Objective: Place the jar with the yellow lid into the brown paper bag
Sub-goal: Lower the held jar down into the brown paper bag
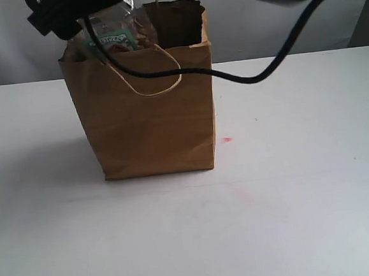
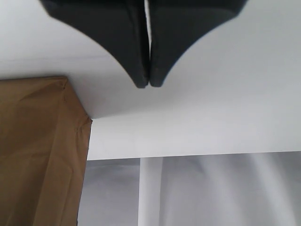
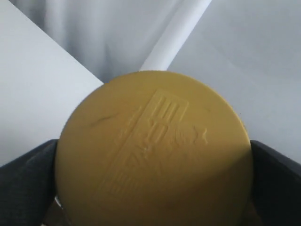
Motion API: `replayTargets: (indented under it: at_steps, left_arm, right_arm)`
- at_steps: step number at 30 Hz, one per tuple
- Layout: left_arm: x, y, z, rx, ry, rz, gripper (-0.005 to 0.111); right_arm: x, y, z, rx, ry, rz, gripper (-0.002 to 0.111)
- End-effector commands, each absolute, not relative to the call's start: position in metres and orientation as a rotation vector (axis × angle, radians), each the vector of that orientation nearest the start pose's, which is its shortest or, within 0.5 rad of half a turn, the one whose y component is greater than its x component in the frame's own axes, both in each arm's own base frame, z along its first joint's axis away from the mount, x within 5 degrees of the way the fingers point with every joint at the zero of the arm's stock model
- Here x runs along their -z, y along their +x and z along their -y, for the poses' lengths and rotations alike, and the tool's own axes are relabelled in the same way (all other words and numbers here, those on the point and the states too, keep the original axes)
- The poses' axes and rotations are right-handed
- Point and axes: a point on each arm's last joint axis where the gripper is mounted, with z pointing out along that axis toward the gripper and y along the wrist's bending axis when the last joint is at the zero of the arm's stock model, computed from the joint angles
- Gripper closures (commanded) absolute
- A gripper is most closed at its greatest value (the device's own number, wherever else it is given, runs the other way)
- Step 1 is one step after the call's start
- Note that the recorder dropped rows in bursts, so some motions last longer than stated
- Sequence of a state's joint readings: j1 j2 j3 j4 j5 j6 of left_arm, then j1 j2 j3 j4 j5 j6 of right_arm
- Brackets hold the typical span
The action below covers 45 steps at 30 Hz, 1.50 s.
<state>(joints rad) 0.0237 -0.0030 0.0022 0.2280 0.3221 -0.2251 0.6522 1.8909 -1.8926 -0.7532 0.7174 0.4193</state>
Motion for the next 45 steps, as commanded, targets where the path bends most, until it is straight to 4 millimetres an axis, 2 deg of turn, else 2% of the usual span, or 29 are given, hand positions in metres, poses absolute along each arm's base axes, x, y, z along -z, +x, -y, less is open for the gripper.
replayTargets:
  at_steps: [1, 7, 11, 14, 16, 19, 22, 30, 45]
  left_arm:
    - [-0.185, 0.054, -0.007, -0.066, -0.083, -1.793, 0.106]
    - [-0.185, 0.054, -0.007, -0.066, -0.083, -1.793, 0.106]
    - [-0.185, 0.054, -0.007, -0.066, -0.083, -1.793, 0.106]
    - [-0.185, 0.054, -0.007, -0.066, -0.083, -1.793, 0.106]
    - [-0.185, 0.054, -0.007, -0.066, -0.083, -1.793, 0.106]
    - [-0.185, 0.054, -0.007, -0.066, -0.083, -1.793, 0.106]
    - [-0.185, 0.054, -0.007, -0.066, -0.083, -1.793, 0.106]
    - [-0.185, 0.054, -0.007, -0.066, -0.083, -1.793, 0.106]
    - [-0.185, 0.054, -0.007, -0.066, -0.083, -1.793, 0.106]
  right_arm:
    - [-0.383, 0.381, -0.229, 0.179, -0.454, -1.986, 0.108]
    - [-0.372, 0.394, -0.203, -0.013, -0.277, -2.16, 0.108]
    - [-0.371, 0.404, -0.182, 0.005, -0.239, -2.173, 0.108]
    - [-0.37, 0.408, -0.175, 0.012, -0.236, -2.179, 0.108]
    - [-0.363, 0.412, -0.176, 0.027, -0.261, -2.191, 0.108]
    - [-0.338, 0.422, -0.184, 0.018, -0.295, -2.248, 0.108]
    - [-0.324, 0.428, -0.187, 0.028, -0.321, -2.272, 0.108]
    - [-0.302, 0.441, -0.179, 0.019, -0.282, -2.325, 0.108]
    - [-0.26, 0.453, -0.186, 0.025, -0.338, -2.406, 0.108]
